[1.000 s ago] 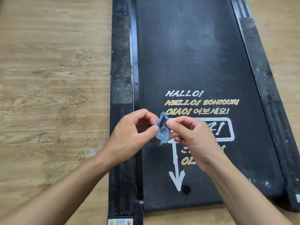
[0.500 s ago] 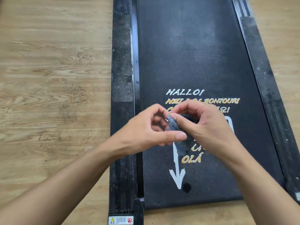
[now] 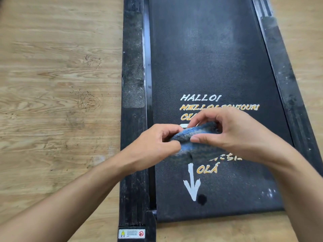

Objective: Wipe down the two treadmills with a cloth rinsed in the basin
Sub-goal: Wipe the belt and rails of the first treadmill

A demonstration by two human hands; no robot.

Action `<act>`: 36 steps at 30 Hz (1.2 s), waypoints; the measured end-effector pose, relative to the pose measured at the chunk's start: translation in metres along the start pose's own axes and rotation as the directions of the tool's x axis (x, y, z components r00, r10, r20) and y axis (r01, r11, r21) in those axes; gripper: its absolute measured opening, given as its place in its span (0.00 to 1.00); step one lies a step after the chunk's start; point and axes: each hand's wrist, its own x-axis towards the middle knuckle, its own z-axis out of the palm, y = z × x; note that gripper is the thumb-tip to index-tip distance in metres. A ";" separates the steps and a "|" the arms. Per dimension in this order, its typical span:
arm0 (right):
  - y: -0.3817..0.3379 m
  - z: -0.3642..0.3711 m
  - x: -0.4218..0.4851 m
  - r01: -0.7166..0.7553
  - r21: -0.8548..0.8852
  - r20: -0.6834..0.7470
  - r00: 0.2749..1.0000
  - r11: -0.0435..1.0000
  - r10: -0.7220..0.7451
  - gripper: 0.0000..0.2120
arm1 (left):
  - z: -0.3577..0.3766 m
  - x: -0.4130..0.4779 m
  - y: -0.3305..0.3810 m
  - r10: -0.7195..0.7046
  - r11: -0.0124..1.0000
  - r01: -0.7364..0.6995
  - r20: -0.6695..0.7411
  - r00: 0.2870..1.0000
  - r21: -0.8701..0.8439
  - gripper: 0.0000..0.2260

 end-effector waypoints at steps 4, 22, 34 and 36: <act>0.007 0.003 0.005 -0.060 0.275 -0.104 0.990 0.960 0.092 0.08 | 0.000 0.001 -0.002 0.043 0.980 -0.039 0.017 0.999 -0.194 0.04; 0.038 0.067 0.006 -0.062 0.915 -0.013 0.983 0.398 0.185 0.38 | 0.006 0.005 -0.007 0.070 0.949 -0.209 -0.487 0.871 -0.237 0.05; 0.032 0.059 0.004 -0.009 0.739 -0.211 0.946 0.674 0.244 0.25 | -0.007 0.000 -0.014 0.117 0.989 -0.146 -0.499 0.859 -0.019 0.20; 0.034 0.057 0.002 -0.027 0.627 -0.167 0.972 0.779 0.168 0.22 | -0.008 -0.003 -0.016 0.190 0.981 -0.135 -0.532 0.825 0.141 0.14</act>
